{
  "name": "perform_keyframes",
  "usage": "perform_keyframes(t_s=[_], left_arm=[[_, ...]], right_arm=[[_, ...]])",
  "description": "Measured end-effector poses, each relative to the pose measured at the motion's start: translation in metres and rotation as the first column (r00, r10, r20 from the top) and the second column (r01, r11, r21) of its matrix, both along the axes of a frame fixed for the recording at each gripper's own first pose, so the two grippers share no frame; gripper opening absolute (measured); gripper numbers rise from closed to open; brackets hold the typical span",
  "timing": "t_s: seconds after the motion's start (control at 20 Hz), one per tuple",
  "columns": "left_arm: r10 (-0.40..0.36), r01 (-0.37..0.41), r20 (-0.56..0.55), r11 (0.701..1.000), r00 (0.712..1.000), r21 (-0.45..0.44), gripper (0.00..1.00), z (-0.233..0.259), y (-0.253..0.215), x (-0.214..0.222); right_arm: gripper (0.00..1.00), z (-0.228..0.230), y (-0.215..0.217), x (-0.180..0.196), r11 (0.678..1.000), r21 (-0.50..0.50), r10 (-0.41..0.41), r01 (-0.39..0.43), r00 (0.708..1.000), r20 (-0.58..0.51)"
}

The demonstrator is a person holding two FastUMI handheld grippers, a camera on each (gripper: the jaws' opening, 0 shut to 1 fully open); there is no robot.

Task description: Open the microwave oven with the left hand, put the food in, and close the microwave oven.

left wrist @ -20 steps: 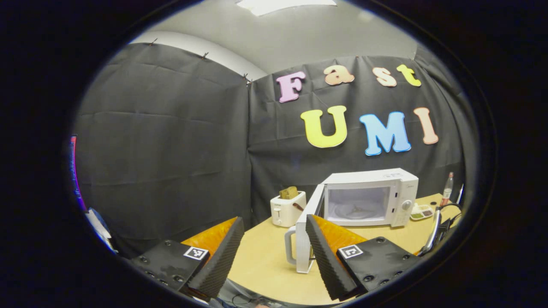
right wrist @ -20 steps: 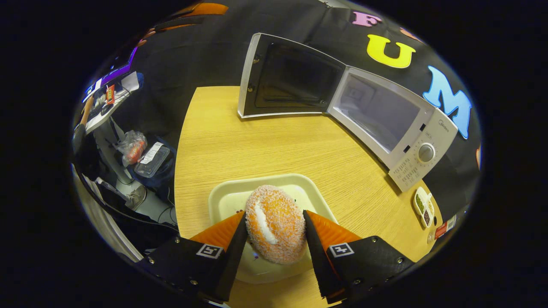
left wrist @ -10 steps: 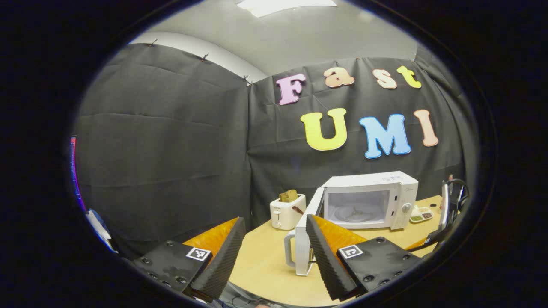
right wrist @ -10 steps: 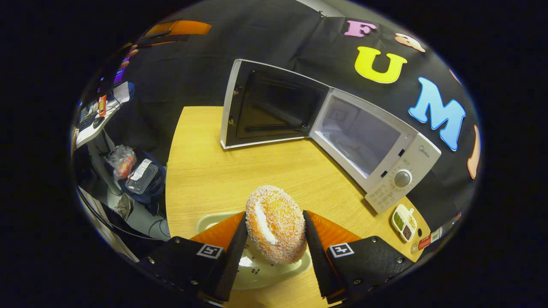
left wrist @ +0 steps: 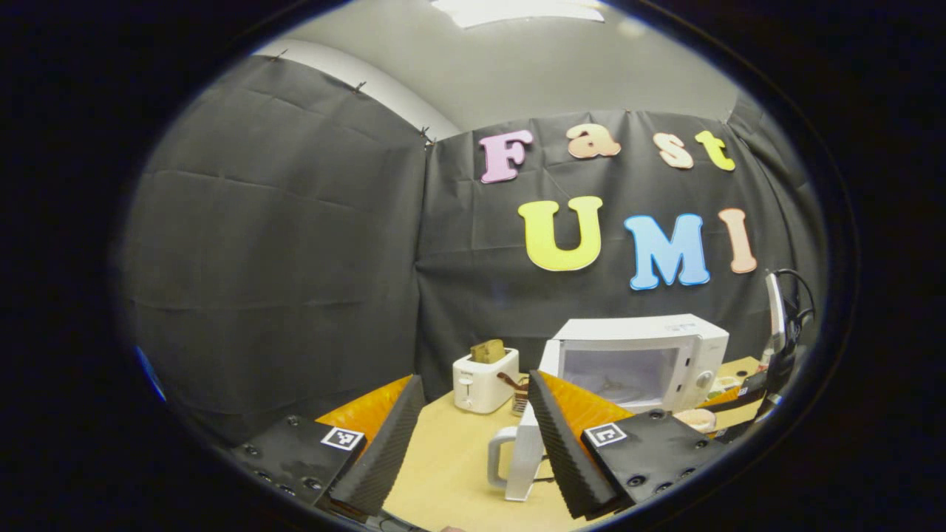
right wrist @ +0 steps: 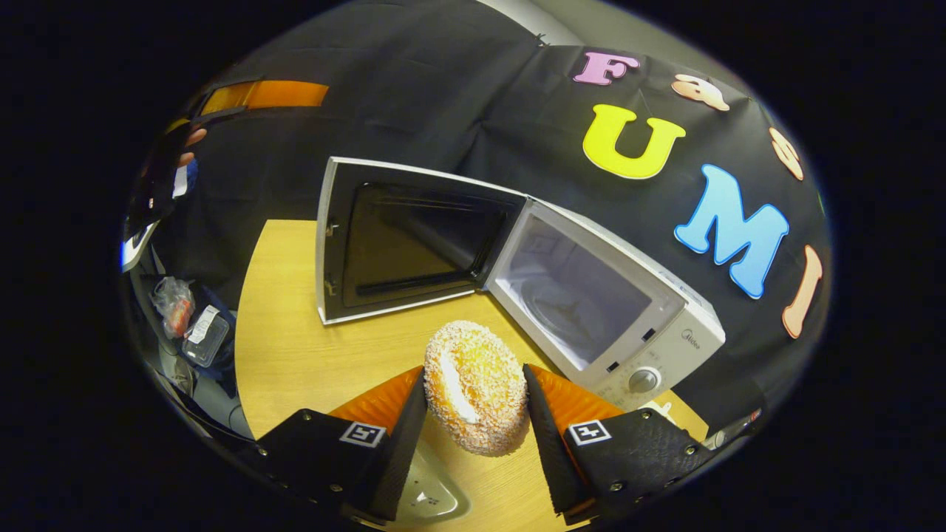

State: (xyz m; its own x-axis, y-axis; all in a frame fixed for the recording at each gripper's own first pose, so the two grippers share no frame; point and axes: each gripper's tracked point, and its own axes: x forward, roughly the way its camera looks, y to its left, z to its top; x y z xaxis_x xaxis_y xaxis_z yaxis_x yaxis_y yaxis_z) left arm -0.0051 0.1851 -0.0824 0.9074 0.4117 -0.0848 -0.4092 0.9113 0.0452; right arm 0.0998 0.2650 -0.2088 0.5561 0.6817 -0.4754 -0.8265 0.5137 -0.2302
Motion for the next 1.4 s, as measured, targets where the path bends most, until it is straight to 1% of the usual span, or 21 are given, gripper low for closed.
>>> perform_keyframes(t_s=[0.25, 0.5, 0.85, 1.1, 1.3, 1.4], left_arm=[[0.013, -0.013, 0.001, 1.000, 1.000, -0.001, 0.93, -0.005, 0.036, 0.009], [0.051, -0.051, 0.003, 0.999, 0.999, -0.018, 0.93, -0.007, 0.077, 0.013], [0.101, -0.101, -0.026, 0.995, 0.995, -0.017, 0.94, -0.026, 0.121, 0.014], [0.137, -0.139, -0.063, 0.990, 0.989, -0.029, 0.93, -0.042, 0.146, 0.012], [0.158, -0.160, -0.091, 0.987, 0.983, -0.021, 0.93, -0.051, 0.161, 0.010], [0.169, -0.172, -0.102, 0.985, 0.980, -0.025, 0.93, -0.056, 0.166, 0.010]], right_arm=[[0.75, 0.005, 0.029, 0.044, 0.999, -0.008, -0.037, 0.038, 0.998, 0.046], [0.75, 0.007, 0.055, 0.091, 0.997, -0.014, -0.075, 0.076, 0.993, 0.096], [0.75, -0.012, 0.070, 0.160, 0.983, -0.045, -0.172, 0.179, 0.976, 0.135], [0.75, -0.042, 0.091, 0.200, 0.979, -0.083, -0.168, 0.186, 0.968, 0.185], [0.75, -0.059, 0.107, 0.233, 0.974, -0.115, -0.159, 0.196, 0.949, 0.271], [0.75, -0.071, 0.113, 0.249, 0.969, -0.139, -0.161, 0.205, 0.948, 0.275]])
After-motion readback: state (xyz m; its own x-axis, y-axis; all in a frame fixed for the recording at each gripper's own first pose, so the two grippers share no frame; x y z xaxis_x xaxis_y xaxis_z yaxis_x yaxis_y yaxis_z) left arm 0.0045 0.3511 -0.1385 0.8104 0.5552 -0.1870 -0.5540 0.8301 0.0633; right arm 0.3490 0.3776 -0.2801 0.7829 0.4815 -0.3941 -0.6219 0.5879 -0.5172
